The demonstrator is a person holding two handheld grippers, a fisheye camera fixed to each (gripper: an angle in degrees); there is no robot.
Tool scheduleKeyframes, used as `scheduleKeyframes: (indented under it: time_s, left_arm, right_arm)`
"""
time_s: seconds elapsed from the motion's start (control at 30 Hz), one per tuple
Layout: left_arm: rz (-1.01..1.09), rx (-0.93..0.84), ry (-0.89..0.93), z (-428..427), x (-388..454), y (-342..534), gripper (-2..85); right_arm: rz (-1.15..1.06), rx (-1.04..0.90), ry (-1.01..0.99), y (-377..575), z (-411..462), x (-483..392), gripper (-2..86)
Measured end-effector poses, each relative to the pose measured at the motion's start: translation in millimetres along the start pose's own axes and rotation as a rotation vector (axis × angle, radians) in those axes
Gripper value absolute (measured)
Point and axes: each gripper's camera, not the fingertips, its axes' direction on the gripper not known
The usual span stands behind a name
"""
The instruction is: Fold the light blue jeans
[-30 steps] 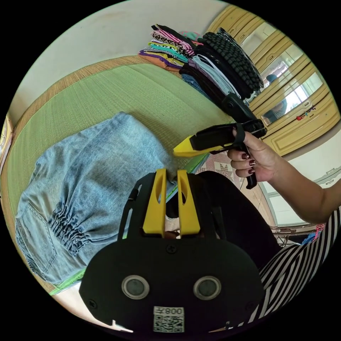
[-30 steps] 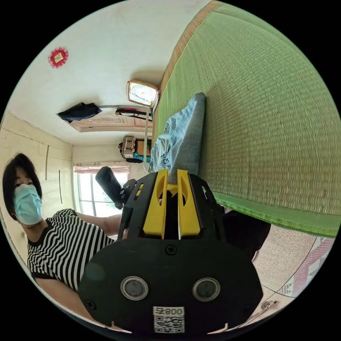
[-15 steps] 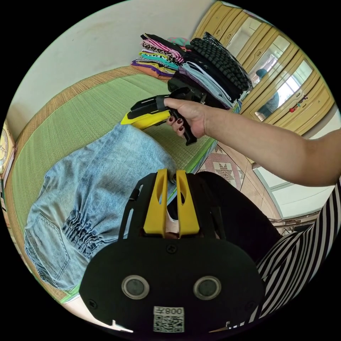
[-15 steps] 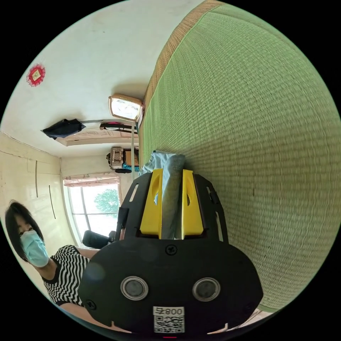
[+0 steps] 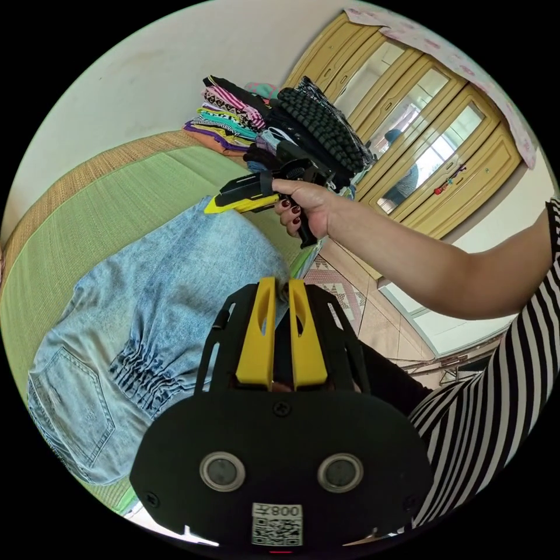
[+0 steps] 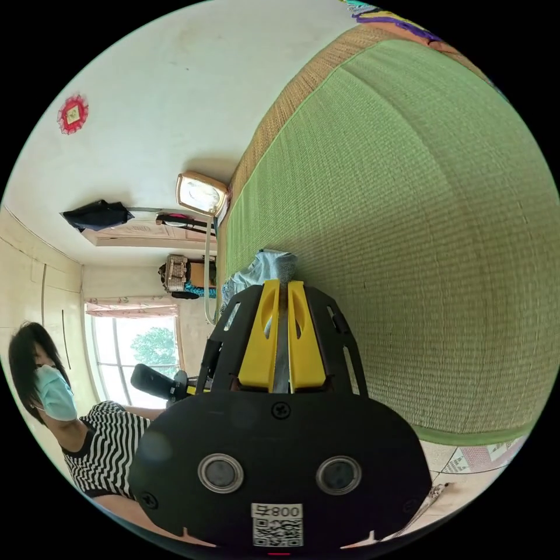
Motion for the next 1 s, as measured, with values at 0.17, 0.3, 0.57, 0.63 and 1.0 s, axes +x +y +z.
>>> scheduleKeyframes:
  time_s: [0.17, 0.3, 0.57, 0.63, 1.0]
  left_arm:
    - [-0.013, 0.103, 0.104, -45, -21, 31, 3.2]
    - [-0.092, 0.229, 0.17, -101, -55, 73, 3.1]
    - [-0.293, 0.504, 0.132, -230, -155, 203, 2.9]
    - [-0.352, 0.544, 0.111, -247, -178, 232, 2.9]
    - [-0.702, 0.586, 0.096, -284, -301, 383, 2.9]
  right_arm:
    - [-0.011, 0.123, -0.035, 30, -19, -44, 2.0]
    - [-0.071, 0.15, -0.123, 38, 4, -94, 2.0]
    - [-0.254, 0.02, -0.139, 16, 132, -229, 2.2]
    - [-0.279, -0.008, -0.102, 9, 166, -250, 2.2]
    - [-0.252, -0.21, 0.093, -18, 332, -296, 2.5]
